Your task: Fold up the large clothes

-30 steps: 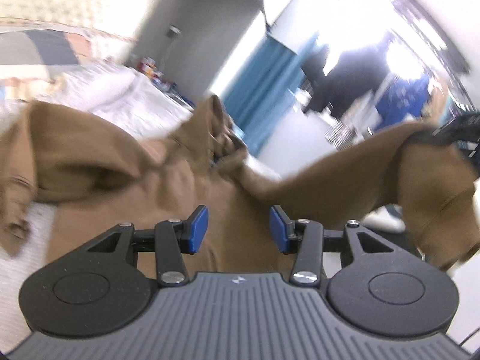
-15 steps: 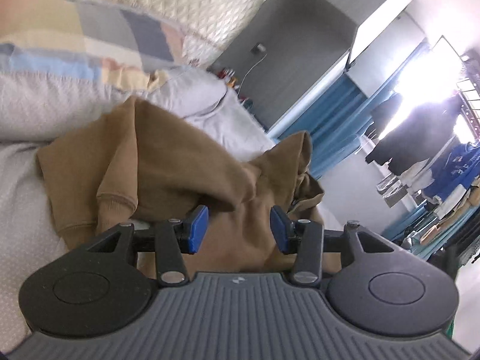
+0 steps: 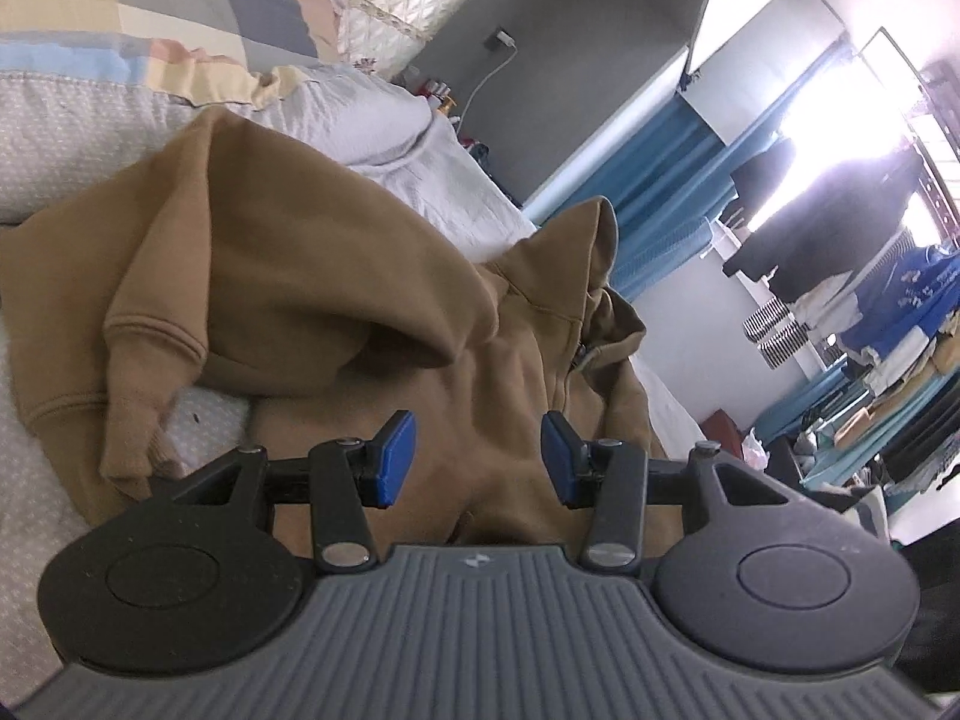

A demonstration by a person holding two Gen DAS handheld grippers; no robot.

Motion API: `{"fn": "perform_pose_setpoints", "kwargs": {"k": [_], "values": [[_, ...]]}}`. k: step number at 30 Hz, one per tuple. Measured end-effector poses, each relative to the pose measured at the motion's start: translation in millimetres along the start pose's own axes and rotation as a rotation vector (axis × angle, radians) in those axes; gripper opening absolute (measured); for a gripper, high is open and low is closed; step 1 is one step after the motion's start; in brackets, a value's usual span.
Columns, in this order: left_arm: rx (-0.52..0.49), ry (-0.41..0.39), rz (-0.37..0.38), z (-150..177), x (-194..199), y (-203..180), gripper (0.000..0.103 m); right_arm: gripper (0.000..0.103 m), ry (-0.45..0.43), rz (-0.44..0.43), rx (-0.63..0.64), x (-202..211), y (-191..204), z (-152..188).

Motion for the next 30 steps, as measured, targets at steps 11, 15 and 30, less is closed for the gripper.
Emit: {"fn": "perform_pose_setpoints", "kwargs": {"k": [11, 15, 30], "values": [[-0.054, -0.008, -0.011, 26.7, -16.9, -34.0, 0.060, 0.083, -0.312, 0.118, -0.320, 100.7, -131.5, -37.4], [-0.065, -0.053, -0.012, 26.7, -18.9, -40.4, 0.062, 0.083, -0.323, 0.078, -0.529, 92.2, -192.8, -48.2], [0.063, -0.084, -0.040, 15.2, -57.2, -12.1, 0.063, 0.085, -0.208, 0.015, -0.707, 44.2, -258.2, -68.9]]}}
Point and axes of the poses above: each gripper's, at about its wrist camera, not at the fingertips, and x roughly against the way its jaws point, y to its left, z to its underside, the point moved 8 cm from there along -x, roughly the way its jaws point, and after that the axes turned 9 degrees about y, right-handed, at the moved point
